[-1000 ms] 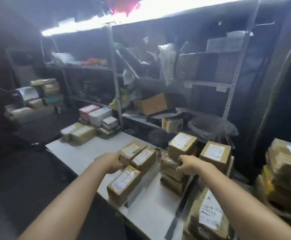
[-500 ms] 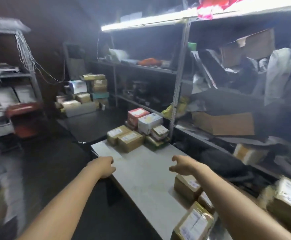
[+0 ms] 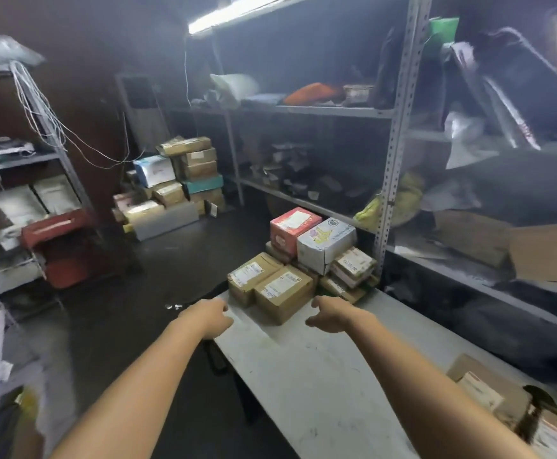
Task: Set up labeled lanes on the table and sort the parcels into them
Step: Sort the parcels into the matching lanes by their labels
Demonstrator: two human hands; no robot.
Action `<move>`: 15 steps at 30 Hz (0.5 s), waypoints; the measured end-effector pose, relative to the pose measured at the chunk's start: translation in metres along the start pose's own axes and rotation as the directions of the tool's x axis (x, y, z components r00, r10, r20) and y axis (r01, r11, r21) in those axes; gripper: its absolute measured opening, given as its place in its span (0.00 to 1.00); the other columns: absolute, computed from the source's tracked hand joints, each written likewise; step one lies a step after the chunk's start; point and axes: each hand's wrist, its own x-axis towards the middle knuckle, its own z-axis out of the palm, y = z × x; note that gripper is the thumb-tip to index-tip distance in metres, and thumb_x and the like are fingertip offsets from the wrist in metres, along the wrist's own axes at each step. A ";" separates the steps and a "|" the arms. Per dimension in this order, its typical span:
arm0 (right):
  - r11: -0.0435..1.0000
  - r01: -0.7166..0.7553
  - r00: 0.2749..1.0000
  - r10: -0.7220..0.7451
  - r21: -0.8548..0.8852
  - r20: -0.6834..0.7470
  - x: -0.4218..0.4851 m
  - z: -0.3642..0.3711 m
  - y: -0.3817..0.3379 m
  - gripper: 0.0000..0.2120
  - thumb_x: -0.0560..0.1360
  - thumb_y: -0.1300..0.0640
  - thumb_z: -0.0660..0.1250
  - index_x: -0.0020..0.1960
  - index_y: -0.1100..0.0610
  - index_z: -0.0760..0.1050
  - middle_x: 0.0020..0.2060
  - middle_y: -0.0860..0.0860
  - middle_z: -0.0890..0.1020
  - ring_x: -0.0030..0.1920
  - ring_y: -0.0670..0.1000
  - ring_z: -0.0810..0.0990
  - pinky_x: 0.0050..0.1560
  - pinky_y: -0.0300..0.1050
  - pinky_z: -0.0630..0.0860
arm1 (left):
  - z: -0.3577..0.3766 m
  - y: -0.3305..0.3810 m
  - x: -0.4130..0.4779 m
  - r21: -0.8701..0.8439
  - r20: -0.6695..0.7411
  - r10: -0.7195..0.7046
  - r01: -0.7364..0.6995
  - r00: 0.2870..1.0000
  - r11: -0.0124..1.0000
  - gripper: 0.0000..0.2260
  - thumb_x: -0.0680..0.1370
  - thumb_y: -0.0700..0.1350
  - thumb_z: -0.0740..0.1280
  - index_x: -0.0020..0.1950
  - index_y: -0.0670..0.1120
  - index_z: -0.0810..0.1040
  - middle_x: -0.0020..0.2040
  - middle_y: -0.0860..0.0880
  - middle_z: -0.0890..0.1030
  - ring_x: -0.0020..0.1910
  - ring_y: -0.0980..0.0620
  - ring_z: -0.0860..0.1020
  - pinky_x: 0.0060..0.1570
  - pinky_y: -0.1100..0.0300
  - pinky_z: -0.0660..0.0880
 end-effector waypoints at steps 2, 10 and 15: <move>1.000 -0.015 1.000 0.015 0.010 -0.003 0.027 -0.009 -0.008 0.24 0.80 0.50 0.64 0.75 0.54 0.67 0.71 0.52 0.73 0.69 0.55 0.72 0.65 0.48 0.71 | -0.013 0.003 0.034 0.001 -0.001 0.028 -0.028 1.000 1.000 0.20 0.80 0.55 0.60 0.72 0.55 0.70 0.68 0.47 0.75 0.63 0.44 0.75 0.61 0.51 0.74; 0.982 -0.135 0.989 0.143 0.130 -0.050 0.159 -0.002 -0.012 0.20 0.74 0.47 0.65 0.64 0.52 0.74 0.61 0.53 0.80 0.59 0.56 0.77 0.59 0.51 0.76 | -0.028 0.010 0.193 -0.025 0.009 0.176 -0.176 0.984 0.984 0.16 0.79 0.54 0.59 0.66 0.53 0.73 0.61 0.50 0.77 0.55 0.46 0.77 0.55 0.53 0.76; 0.903 -0.294 0.935 0.339 0.314 -0.100 0.223 0.020 -0.018 0.21 0.78 0.49 0.62 0.69 0.53 0.72 0.66 0.53 0.78 0.65 0.57 0.76 0.61 0.49 0.74 | -0.001 0.013 0.311 -0.093 0.025 0.292 -0.288 0.956 0.953 0.19 0.80 0.52 0.58 0.71 0.55 0.70 0.68 0.49 0.75 0.64 0.45 0.74 0.58 0.53 0.71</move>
